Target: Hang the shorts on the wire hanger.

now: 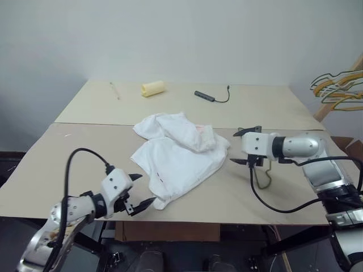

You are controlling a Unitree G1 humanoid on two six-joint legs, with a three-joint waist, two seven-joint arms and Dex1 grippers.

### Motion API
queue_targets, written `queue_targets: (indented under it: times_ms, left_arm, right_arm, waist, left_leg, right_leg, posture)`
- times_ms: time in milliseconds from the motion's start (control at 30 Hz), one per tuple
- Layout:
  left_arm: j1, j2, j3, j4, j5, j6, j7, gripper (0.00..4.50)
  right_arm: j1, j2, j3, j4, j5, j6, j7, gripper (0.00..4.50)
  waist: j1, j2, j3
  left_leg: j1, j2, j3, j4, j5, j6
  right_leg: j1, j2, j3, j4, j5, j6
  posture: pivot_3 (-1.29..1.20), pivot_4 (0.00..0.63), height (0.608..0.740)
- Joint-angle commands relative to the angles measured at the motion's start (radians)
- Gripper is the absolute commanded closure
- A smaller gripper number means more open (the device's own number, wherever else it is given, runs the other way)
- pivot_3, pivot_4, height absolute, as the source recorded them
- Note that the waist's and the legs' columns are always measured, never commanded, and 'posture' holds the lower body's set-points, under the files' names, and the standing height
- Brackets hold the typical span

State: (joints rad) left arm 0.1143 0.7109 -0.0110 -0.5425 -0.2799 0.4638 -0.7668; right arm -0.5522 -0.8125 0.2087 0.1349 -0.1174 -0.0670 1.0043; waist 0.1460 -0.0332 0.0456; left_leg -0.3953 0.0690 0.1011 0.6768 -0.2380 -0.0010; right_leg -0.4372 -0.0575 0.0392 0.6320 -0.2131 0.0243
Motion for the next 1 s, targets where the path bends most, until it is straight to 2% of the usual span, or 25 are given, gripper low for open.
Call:
queue_targets:
  times_ms: [33,300,400,800,867,1000]
  left_arm:
    - [-0.059,0.001,-0.098,0.032,0.085,-0.065,-0.006,0.00]
    - [-0.177,0.006,-0.348,0.131,0.327,-0.044,0.008,0.00]
    - [-0.201,0.008,-0.372,0.155,0.367,-0.018,0.008,0.58]
    - [-0.212,0.014,-0.381,0.186,0.416,-0.001,0.006,4.47]
    - [-0.208,0.030,-0.359,0.179,0.406,-0.009,-0.005,4.49]
    - [-0.141,0.112,-0.237,0.098,0.317,-0.082,-0.072,4.49]
  right_arm:
    - [-0.004,-0.008,-0.034,-0.046,-0.003,0.015,-0.020,0.04]
    - [-0.004,0.010,-0.028,-0.055,-0.022,0.030,-0.050,0.04]
    - [0.002,0.011,-0.027,-0.064,-0.022,0.035,-0.050,0.00]
    - [-0.002,0.013,-0.018,-0.053,-0.042,0.040,-0.056,0.00]
    - [-0.003,0.019,-0.014,-0.046,-0.045,0.041,-0.059,0.00]
    - [-0.002,0.030,0.005,0.007,-0.080,-0.020,-0.090,0.00]
  waist:
    - [-0.002,0.001,-0.001]
    - [-0.026,0.001,-0.001]
    - [-0.030,0.003,-0.004]
    - [-0.055,0.004,-0.005]
    - [-0.057,0.004,-0.005]
    - [-0.071,0.004,-0.005]
  left_leg:
    - [0.000,0.000,0.000,0.000,0.000,0.000]
    - [0.000,-0.001,0.000,0.000,0.000,0.000]
    - [0.000,-0.001,-0.001,0.001,0.000,0.000]
    - [0.008,-0.001,-0.001,0.000,0.000,0.001]
    - [0.008,-0.001,-0.001,0.000,0.000,0.001]
    - [0.008,0.000,-0.001,0.000,0.000,0.001]
  right_leg:
    - [0.000,0.000,0.000,0.000,0.000,0.000]
    - [0.001,0.000,0.001,0.000,0.002,0.003]
    - [0.001,0.000,0.002,0.000,0.001,0.002]
    - [0.009,0.000,0.002,-0.001,-0.002,0.001]
    - [0.009,0.000,0.002,0.000,-0.002,0.001]
    - [0.008,0.001,0.002,0.000,-0.002,0.000]
  posture:
    - [0.18,0.000,0.740]
    - [0.17,0.000,0.740]
    - [0.17,0.000,0.740]
    - [0.17,0.000,0.740]
    - [0.17,0.000,0.740]
    - [0.17,0.000,0.740]
